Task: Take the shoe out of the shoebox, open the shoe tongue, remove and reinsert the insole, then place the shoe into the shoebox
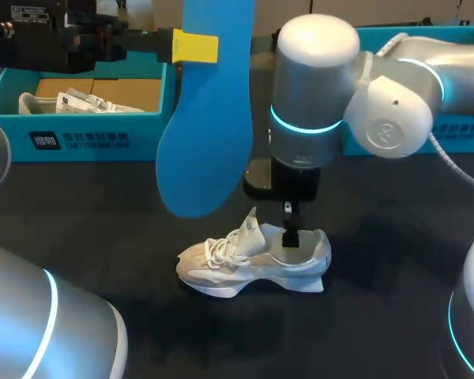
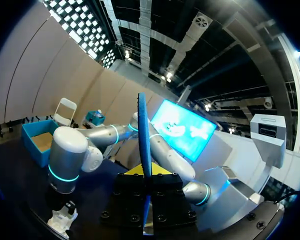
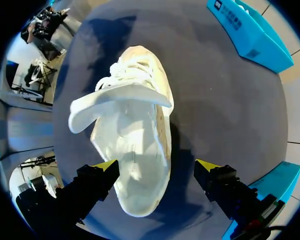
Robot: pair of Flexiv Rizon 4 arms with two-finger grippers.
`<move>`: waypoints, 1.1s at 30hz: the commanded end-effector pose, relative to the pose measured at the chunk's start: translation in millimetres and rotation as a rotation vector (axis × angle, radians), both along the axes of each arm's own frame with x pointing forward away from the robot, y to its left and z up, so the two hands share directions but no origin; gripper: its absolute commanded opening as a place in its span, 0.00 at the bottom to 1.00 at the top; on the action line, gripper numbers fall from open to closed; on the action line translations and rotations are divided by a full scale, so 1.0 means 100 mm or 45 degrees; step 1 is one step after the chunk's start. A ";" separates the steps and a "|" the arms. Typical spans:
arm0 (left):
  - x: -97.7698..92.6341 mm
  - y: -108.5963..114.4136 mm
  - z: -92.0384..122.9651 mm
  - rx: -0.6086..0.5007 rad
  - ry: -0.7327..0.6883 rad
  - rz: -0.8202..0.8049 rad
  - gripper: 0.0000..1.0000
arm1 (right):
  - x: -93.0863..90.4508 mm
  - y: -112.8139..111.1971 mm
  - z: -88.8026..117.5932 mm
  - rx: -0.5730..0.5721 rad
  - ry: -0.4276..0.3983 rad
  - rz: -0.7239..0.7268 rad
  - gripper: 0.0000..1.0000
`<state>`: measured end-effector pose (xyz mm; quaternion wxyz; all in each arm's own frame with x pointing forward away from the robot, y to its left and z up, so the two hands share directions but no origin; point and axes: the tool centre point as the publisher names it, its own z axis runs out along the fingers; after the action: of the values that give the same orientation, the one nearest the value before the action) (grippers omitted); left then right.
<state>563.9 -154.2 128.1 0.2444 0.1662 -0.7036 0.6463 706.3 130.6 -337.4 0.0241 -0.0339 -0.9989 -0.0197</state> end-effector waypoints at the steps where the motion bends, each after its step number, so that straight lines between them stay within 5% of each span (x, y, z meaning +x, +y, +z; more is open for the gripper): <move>1: 0.01 -0.01 0.01 0.006 0.001 -0.001 0.00 | 0.04 0.09 -0.17 -0.005 0.018 0.002 1.00; 10: 0.01 -0.01 0.01 0.006 0.001 -0.001 0.00 | 0.05 0.09 -0.33 0.018 0.034 -0.018 0.95; 12: 0.01 -0.01 0.01 0.006 0.001 -0.001 0.00 | 0.06 0.08 -0.35 0.025 0.037 -0.022 0.85; 15: 0.01 -0.01 0.01 0.006 0.001 -0.001 0.00 | 0.06 0.06 -0.41 0.041 0.049 -0.024 0.49; 22: 0.01 -0.01 0.01 0.006 0.001 -0.001 0.00 | 0.06 0.03 -0.51 0.055 0.077 -0.028 0.34; 25: 0.01 -0.01 0.01 0.006 0.001 -0.001 0.00 | 0.05 0.02 -0.54 0.061 0.091 -0.032 0.00; 33: 0.01 -0.01 0.01 0.006 0.001 -0.001 0.00 | 0.02 0.02 -0.40 0.046 0.105 -0.042 0.00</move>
<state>563.9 -154.2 128.0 0.2444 0.1662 -0.7035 0.6463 710.0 132.9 -386.3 0.0665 -0.0488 -0.9957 -0.0411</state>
